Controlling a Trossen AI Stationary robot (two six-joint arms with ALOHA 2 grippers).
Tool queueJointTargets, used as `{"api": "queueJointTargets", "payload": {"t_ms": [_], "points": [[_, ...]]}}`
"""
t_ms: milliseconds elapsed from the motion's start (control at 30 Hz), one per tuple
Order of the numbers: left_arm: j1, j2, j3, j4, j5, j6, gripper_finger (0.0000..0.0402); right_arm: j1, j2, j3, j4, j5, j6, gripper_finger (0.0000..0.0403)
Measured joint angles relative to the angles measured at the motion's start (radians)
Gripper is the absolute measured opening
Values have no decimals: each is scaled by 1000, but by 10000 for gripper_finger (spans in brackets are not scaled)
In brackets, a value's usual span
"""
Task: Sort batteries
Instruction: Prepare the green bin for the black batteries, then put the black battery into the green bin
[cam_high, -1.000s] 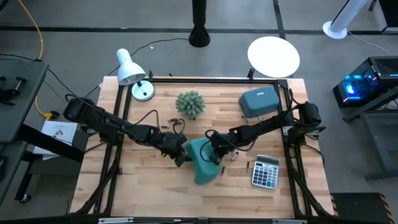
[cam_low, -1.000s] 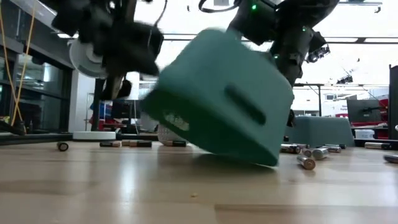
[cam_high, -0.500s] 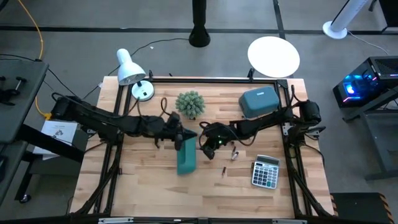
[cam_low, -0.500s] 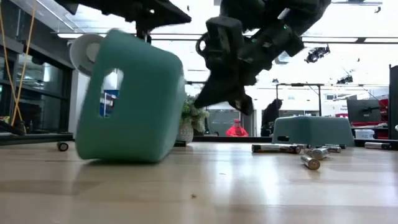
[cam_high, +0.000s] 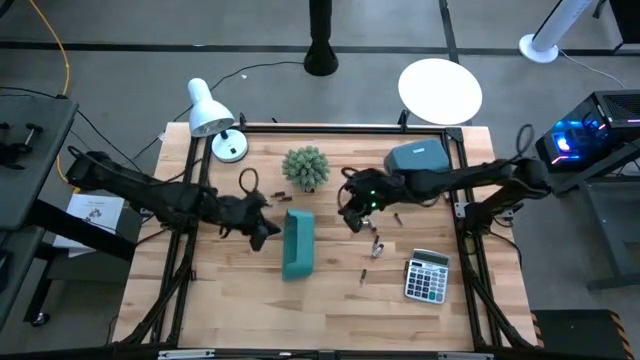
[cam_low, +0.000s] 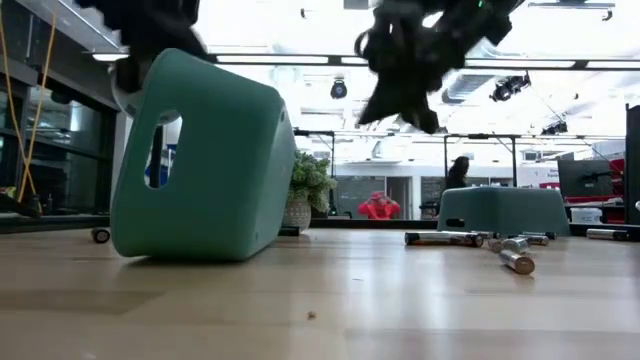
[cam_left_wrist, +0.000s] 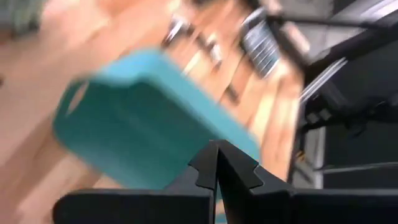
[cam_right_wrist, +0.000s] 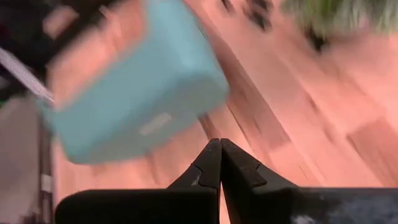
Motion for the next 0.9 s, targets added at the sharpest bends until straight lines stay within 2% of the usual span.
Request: {"api": "queueJointTargets", "payload": {"t_ms": [100, 233, 333, 567, 667, 767, 833, 900], "points": [[-11, 78, 0, 35, 3, -26, 0, 1, -50, 0, 11, 54, 4, 0], [21, 219, 0, 250, 27, -18, 0, 0, -86, 0, 10, 118, 26, 0], [65, 326, 1, 403, 71, -19, 0, 0, -92, 0, 7, 124, 28, 0], [187, 510, -2, 761, 85, 4, 0, 5, -92, -1, 8, 123, 26, 0], [238, 517, -1, 881, 200, -20, 0, 4, -97, -1, 13, 123, 23, 0], [253, 465, -1, 894, 286, -3, 0, 4, -111, -1, 15, 122, 3, 0], [245, 394, 0, 847, 319, 37, 0, 4, -117, -1, 17, 122, -9, 0], [223, 301, 1, 714, 319, 79, 0, 4, -120, -1, 11, 122, -12, 0]]}}
